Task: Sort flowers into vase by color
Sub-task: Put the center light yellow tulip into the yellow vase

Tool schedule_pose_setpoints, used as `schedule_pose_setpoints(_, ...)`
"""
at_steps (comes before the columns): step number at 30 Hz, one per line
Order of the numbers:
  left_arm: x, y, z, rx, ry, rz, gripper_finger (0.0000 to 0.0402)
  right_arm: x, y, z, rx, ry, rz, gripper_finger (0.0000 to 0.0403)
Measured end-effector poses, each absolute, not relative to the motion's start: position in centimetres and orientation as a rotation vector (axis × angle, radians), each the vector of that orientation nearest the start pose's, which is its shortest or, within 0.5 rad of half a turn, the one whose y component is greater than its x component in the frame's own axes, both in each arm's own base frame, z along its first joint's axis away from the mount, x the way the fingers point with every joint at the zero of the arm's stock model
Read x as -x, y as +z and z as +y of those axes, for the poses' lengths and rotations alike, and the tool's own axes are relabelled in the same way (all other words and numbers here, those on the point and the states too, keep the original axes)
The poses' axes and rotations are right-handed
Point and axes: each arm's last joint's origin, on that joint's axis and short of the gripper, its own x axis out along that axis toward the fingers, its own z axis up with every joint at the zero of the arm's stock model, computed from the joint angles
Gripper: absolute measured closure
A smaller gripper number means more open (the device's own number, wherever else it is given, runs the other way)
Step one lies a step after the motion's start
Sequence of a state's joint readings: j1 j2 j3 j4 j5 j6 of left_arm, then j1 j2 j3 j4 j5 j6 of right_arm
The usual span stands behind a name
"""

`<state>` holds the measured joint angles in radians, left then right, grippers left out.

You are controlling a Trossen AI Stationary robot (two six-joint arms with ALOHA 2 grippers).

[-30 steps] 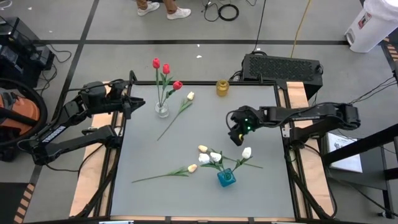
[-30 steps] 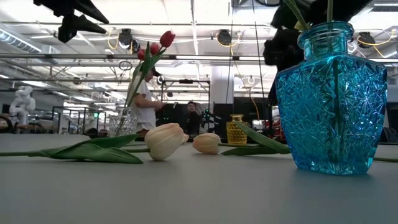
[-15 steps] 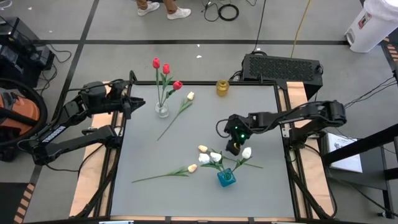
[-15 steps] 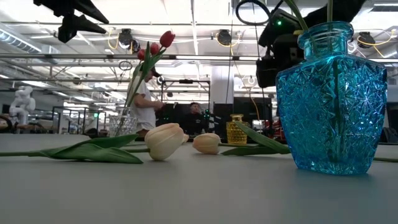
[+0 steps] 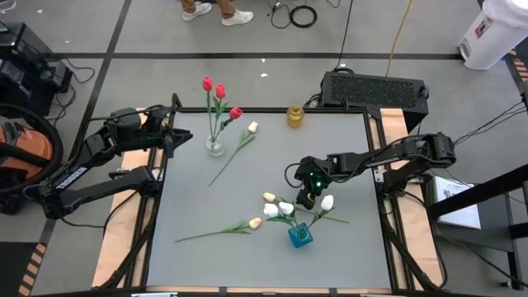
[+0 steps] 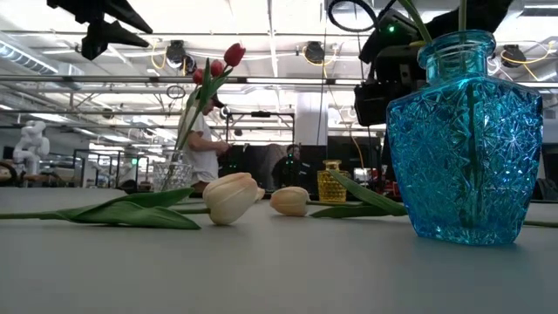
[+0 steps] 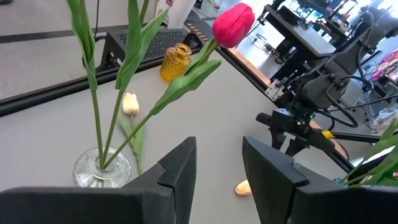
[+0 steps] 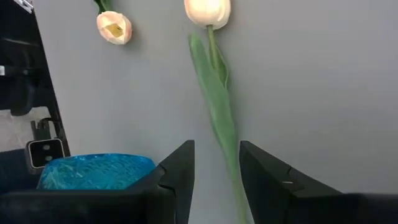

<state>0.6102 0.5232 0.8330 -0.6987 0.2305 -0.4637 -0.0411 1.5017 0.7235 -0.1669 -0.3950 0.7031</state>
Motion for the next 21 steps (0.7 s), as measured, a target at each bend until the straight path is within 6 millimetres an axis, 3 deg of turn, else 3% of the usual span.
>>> schedule_pose_setpoints(8,-8.18,33.08,4.91,0.613,0.453,0.266,0.0265,-27.78,16.32,0.43,-0.934,-0.051,0.980,0.0284)
schedule_pose_setpoints(16,-8.18,33.08,4.91,0.613,0.453,0.266,0.0265,-27.81,16.24,-0.09,-0.887,-0.136,0.946,0.0284)
schedule_pose_setpoints(21,-8.18,33.08,4.91,0.613,0.453,0.266,0.0265,-27.78,16.22,0.25,-0.977,-0.174,0.955,0.0284)
